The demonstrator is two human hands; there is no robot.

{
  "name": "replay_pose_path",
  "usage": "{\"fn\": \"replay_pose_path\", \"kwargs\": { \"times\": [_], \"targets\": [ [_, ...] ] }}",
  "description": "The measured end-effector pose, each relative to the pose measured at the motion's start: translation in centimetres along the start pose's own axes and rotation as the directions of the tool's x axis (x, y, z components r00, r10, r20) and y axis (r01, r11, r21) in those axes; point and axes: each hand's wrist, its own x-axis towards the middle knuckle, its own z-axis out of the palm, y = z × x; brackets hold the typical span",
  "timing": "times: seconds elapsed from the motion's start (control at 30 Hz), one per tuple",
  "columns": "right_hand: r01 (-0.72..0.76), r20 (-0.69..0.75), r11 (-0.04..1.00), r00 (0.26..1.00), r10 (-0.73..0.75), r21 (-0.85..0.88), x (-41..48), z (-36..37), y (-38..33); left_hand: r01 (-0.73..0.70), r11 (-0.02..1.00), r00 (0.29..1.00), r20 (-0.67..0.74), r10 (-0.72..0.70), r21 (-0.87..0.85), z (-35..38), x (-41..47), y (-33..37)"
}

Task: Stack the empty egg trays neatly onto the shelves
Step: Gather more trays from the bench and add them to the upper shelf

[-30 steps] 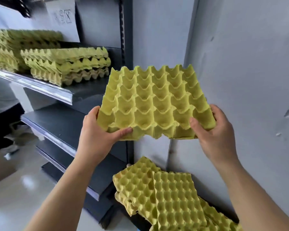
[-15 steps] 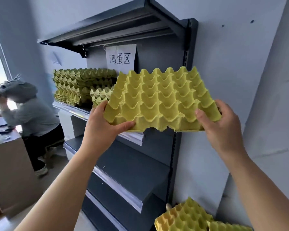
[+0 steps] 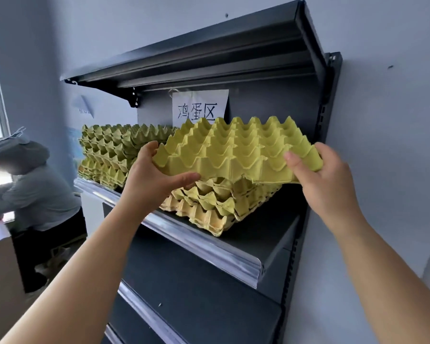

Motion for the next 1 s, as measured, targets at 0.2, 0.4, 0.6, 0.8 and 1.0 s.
{"fn": "replay_pose_path", "kwargs": {
  "times": [0.2, 0.4, 0.6, 0.8, 1.0],
  "targets": [
    [-0.113, -0.016, 0.983, 0.994, 0.112, -0.146, 1.8, 4.6, 0.8, -0.022, 0.997, 0.998, 0.057, 0.026, -0.075, -0.2, 5.7, -4.4],
    [-0.175, -0.14, 0.936, 0.98, 0.138, -0.304, 1.1, 8.2, -1.0, -0.02, 0.994, 0.976, 0.212, 0.043, -0.109, 0.4, 10.3, -8.4],
    [-0.293, -0.215, 0.861, 0.951, 0.221, -0.415, 0.5, 10.9, -1.9, -0.016, 0.988, 0.931, 0.359, 0.07, -0.151, 1.2, 13.0, -10.7],
    [-0.397, -0.268, 0.775, 0.916, 0.298, -0.492, 0.4, 11.5, -2.5, -0.096, 0.991, 0.904, 0.409, 0.126, -0.092, 1.7, 13.9, -11.6],
    [-0.431, -0.279, 0.693, 0.902, 0.329, -0.578, 0.8, 11.4, -3.4, -0.199, 0.979, 0.909, 0.364, 0.204, -0.052, 2.0, 13.5, -12.2]
  ]
}}
